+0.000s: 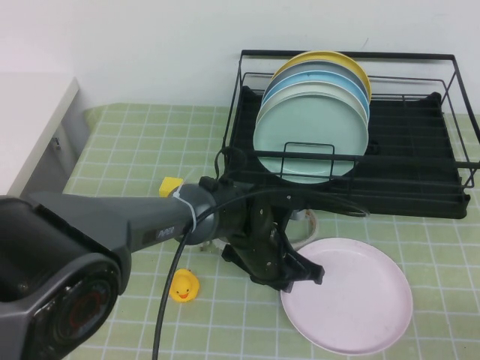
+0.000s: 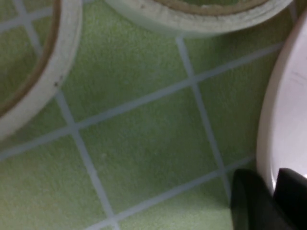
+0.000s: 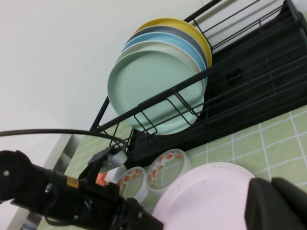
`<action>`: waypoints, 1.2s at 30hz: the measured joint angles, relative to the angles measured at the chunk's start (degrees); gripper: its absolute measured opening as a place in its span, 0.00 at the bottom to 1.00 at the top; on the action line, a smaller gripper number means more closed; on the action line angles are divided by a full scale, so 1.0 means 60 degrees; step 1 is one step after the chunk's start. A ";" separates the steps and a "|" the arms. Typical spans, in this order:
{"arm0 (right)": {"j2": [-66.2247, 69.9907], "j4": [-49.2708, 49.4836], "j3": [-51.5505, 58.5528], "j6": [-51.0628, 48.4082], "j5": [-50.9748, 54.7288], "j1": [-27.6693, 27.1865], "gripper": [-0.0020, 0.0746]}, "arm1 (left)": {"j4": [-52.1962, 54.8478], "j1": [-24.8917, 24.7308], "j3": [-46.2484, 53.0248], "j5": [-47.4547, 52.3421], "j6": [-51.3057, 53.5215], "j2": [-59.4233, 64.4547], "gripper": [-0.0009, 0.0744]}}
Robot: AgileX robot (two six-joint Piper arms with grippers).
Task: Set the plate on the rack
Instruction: Pick up the plate from the table, then hand over the plate
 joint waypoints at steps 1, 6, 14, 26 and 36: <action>0.0000 0.0000 0.0000 0.0000 0.0000 0.0000 0.02 | -0.0063 0.0000 -0.0018 0.0000 -0.0066 0.0000 0.08; 0.0000 0.0006 0.0000 -0.0015 0.0006 0.0000 0.02 | -0.0650 0.0108 -0.0017 0.0381 -0.0316 0.0000 0.03; 0.0000 0.0276 0.0000 -0.0015 0.0048 0.0000 0.02 | -0.3929 0.1022 -0.0017 0.1520 0.2219 0.0022 0.02; 0.0000 0.1095 0.0000 0.0239 0.0881 0.0000 0.29 | -0.8154 0.2223 0.0047 0.2917 0.6707 -0.0367 0.02; 0.0000 0.1444 -0.0152 0.0461 0.1257 0.0000 0.61 | -0.7867 0.2261 0.2143 0.2338 0.8268 -0.2890 0.02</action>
